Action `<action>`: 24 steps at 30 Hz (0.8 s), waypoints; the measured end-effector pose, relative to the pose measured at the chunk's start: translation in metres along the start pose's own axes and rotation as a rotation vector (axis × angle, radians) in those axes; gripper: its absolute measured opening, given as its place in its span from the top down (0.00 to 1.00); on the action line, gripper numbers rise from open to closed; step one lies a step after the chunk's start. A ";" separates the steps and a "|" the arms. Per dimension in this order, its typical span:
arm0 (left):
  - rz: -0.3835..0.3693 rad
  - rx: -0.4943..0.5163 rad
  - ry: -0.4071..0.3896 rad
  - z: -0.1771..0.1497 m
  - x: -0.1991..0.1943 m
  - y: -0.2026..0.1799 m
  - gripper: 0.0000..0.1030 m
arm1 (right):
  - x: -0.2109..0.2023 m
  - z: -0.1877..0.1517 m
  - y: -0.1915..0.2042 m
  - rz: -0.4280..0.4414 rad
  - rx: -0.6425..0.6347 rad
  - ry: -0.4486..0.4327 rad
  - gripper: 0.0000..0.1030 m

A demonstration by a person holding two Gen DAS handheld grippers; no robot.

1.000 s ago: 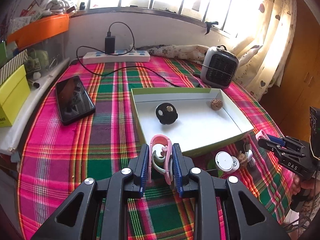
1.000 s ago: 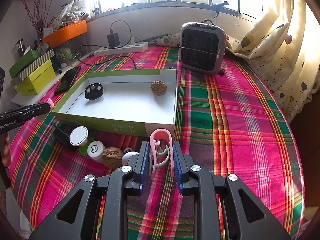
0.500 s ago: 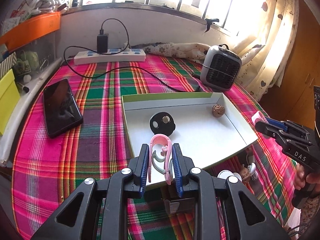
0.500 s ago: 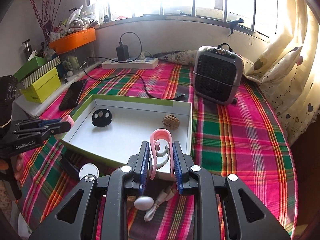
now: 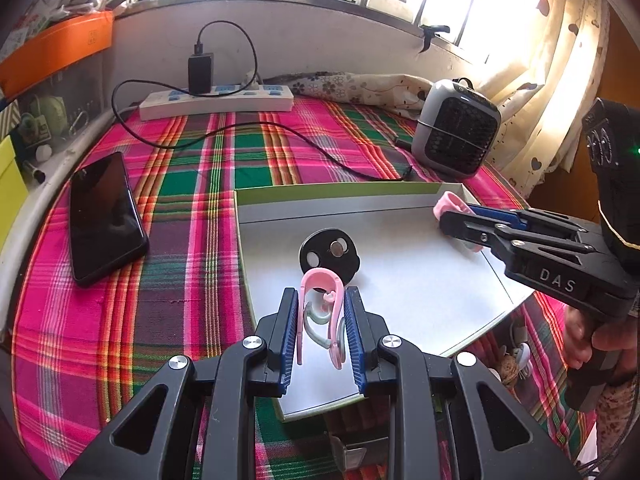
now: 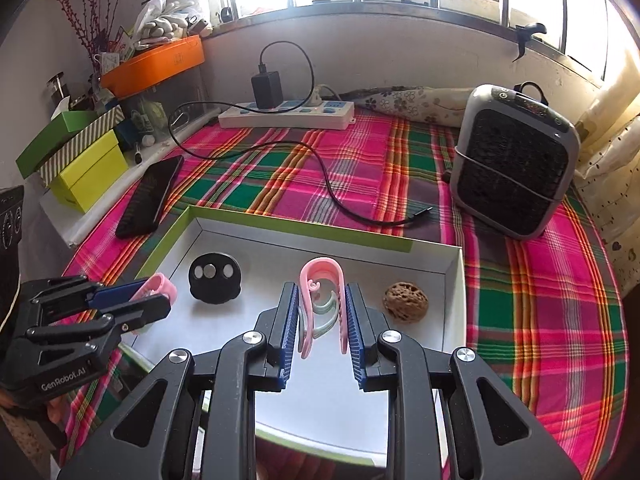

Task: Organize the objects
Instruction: 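Carry both pink clips into the white box and open both tools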

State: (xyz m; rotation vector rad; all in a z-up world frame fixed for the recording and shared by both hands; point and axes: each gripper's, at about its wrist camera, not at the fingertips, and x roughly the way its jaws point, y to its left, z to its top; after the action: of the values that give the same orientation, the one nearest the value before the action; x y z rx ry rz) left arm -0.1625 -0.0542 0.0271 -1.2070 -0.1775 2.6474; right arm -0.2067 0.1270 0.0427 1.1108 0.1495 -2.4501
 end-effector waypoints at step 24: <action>0.041 0.034 0.028 0.006 0.018 -0.009 0.79 | 0.064 0.020 0.007 0.016 0.001 0.133 0.77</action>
State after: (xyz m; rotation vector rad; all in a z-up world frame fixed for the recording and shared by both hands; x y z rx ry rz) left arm -0.1774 -0.0411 0.0200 -1.2493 -0.1041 2.6559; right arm -0.2543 0.0924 0.0099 1.2713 0.1800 -2.3624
